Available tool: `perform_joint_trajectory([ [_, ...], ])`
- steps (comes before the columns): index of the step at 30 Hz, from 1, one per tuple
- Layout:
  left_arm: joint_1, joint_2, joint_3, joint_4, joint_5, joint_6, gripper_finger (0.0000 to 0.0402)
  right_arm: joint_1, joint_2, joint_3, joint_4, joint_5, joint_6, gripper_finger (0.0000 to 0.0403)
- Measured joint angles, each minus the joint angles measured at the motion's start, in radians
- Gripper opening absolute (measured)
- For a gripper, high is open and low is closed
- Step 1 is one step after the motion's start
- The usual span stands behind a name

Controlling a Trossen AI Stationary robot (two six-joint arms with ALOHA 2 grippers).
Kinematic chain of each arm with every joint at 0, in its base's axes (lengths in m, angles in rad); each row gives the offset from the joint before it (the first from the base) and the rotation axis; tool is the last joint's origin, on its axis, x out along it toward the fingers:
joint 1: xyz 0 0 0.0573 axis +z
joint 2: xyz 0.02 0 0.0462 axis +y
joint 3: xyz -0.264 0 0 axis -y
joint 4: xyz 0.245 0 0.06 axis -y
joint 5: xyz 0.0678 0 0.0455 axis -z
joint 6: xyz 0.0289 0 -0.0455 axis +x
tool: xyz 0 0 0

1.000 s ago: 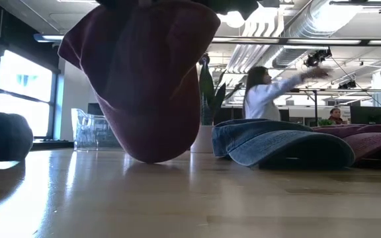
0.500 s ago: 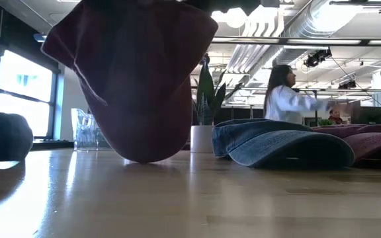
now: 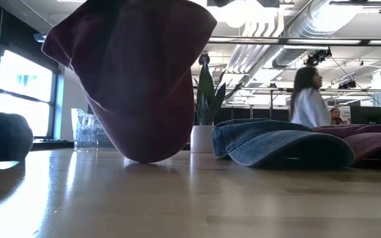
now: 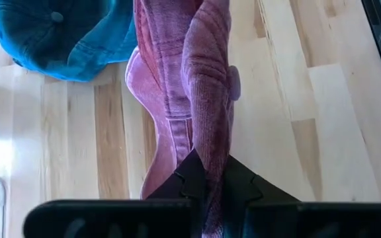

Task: Pick & Place hat
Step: Put the left red cap into the top transparent bin

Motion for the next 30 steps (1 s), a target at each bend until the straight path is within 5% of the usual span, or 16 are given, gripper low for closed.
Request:
perform_joint_trajectory([
  [10, 0.000, 0.000, 0.000, 0.015, -0.020, 0.000, 0.0020, 0.072, 0.139, 0.000, -0.029, 0.119, -0.145, 0.0228],
  [19, 0.000, -0.008, 0.071, -0.095, -0.042, -0.029, 0.0021, 0.045, 0.157, 0.000, -0.208, 0.139, -0.022, 0.0212],
  [30, 0.000, -0.009, 0.114, -0.114, -0.099, -0.013, 0.0021, 0.024, 0.061, 0.000, -0.060, 0.179, 0.174, 0.0233],
])
